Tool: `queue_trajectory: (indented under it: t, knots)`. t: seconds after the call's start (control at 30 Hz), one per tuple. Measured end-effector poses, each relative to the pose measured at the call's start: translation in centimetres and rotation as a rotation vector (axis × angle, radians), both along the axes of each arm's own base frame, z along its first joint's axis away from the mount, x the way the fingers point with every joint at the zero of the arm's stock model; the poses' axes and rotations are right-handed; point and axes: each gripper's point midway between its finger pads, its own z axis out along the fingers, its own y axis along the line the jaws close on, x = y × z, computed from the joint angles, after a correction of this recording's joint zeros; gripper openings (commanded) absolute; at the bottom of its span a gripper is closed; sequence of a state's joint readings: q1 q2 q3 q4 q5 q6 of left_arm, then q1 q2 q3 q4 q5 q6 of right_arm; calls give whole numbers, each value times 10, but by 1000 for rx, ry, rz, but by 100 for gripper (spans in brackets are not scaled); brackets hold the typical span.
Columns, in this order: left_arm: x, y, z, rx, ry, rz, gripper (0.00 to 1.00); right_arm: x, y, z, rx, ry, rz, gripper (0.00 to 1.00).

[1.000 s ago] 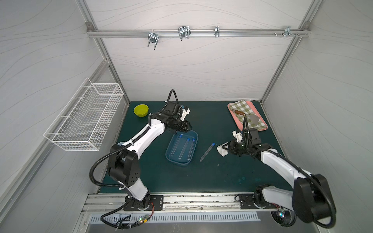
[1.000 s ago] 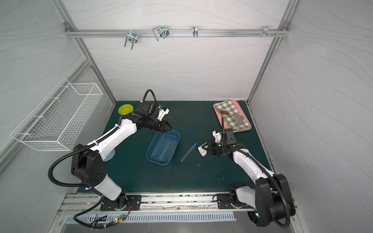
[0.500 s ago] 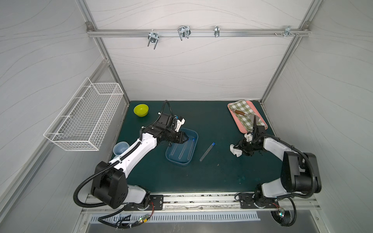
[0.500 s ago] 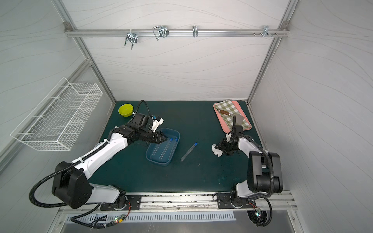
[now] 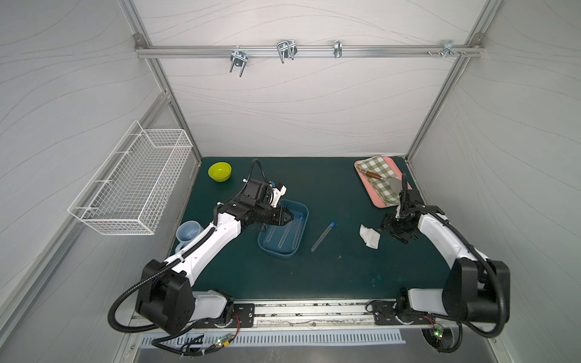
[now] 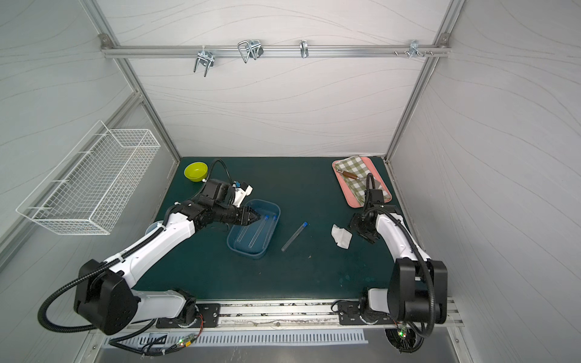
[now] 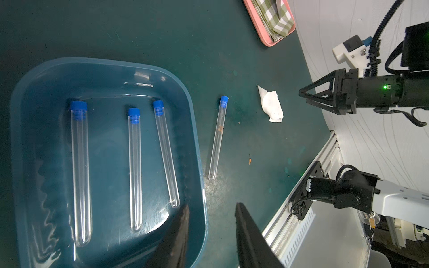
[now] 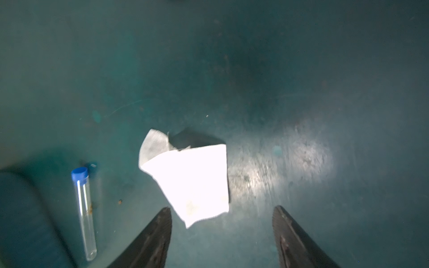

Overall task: Wipe the exteriors of test tubes
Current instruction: Place the cleaning item at the center of the board.

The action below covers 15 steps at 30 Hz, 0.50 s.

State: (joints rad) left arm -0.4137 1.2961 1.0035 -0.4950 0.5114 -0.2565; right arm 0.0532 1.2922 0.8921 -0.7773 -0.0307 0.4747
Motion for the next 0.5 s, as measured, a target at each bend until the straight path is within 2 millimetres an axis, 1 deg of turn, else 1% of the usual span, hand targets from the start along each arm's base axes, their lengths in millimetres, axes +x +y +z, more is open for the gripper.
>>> queue_trajectory:
  t: [0.07, 0.13, 0.2, 0.23, 0.3, 0.4, 0.43, 0.5]
  knots:
    - [-4, 2, 4, -7, -9, 6, 36, 2, 21, 13, -2, -34, 58, 67]
    - [-6, 3, 7, -14, -23, 9, 36, 6, 54, 26, 16, -66, 137, 65]
    - [-9, 4, 8, -18, -29, 11, 36, 10, 86, 31, 28, -77, 201, 63]
    - [-11, 5, 8, -19, -31, 12, 36, 13, 102, 31, 29, -74, 229, 62]
    - [-14, 7, 6, -20, -28, 14, 36, 17, 132, 25, 30, -56, 271, 60]
    - [-22, 10, -3, -21, -13, 22, 36, 22, 169, 6, 14, -18, 308, 56]
    - [-25, 11, -6, -20, -4, 24, 36, 23, 179, -2, 1, -3, 313, 55]
    - [-30, 14, -12, -17, 5, 26, 36, 24, 192, -15, -21, 18, 318, 54]
